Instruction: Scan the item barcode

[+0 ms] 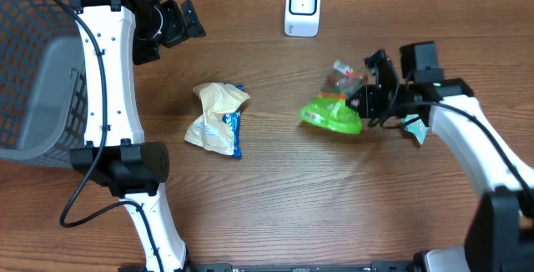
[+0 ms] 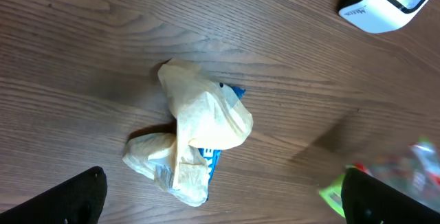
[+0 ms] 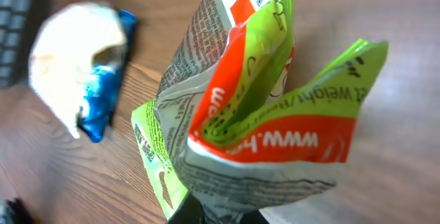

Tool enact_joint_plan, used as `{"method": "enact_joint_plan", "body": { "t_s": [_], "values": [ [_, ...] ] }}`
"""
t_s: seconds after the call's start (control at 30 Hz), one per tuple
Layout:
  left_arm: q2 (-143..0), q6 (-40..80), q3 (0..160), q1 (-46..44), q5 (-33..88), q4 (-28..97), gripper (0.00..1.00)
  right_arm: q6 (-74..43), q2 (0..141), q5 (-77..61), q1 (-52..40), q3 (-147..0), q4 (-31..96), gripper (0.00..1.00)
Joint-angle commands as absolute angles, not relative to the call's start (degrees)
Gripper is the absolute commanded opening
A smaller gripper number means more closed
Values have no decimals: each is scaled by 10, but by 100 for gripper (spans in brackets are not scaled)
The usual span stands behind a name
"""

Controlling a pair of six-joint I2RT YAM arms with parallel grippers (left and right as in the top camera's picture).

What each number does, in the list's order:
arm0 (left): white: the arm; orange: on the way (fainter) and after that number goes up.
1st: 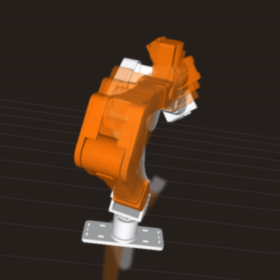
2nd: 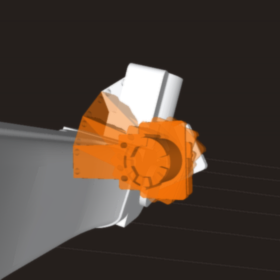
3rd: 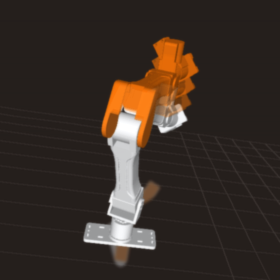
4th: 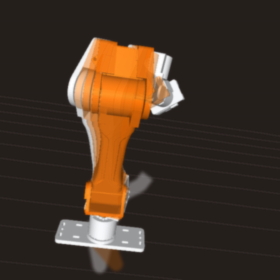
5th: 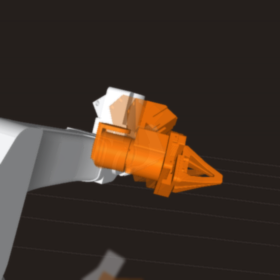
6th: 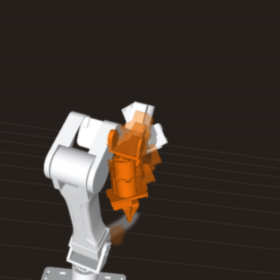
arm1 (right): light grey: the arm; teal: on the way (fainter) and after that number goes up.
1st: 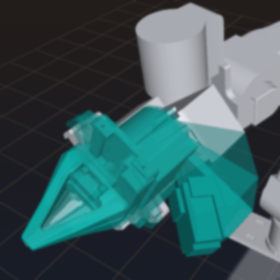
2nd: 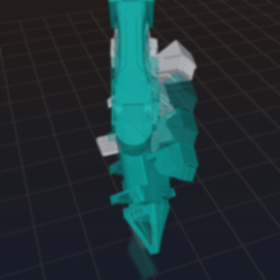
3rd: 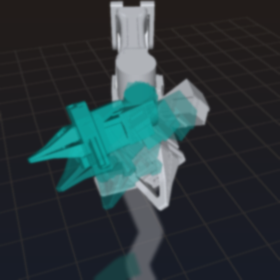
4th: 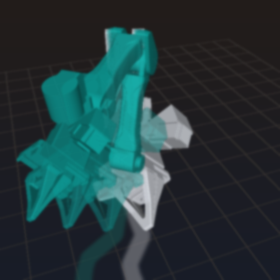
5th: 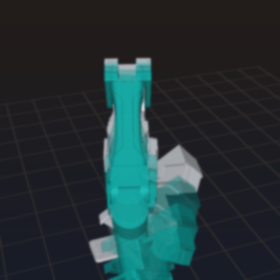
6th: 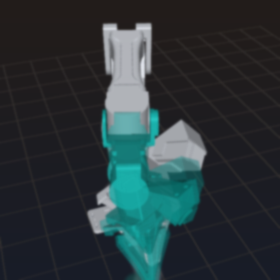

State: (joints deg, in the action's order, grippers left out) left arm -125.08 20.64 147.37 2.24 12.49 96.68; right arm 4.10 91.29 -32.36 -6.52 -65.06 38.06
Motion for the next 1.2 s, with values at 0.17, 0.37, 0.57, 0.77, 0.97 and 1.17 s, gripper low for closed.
{"method": "enact_joint_plan", "body": {
  "t_s": [0.17,0.37,0.57,0.77,0.97,1.17],
  "values": [
    [-1253,197,1474,18,131,968,100,188,841,-385,-69,-669,390,4],
    [-1253,197,1474,18,131,968,100,187,858,-408,-71,-668,432,4],
    [-1253,197,1474,18,131,968,99,187,916,-408,-89,-643,474,4],
    [-1253,197,1474,18,131,968,100,184,1000,-405,-100,-634,466,4],
    [-1253,197,1474,18,131,968,100,62,1054,-345,-100,-634,416,14],
    [-1253,197,1474,18,131,968,100,-92,1059,-280,-100,-634,399,44]
  ]
}}
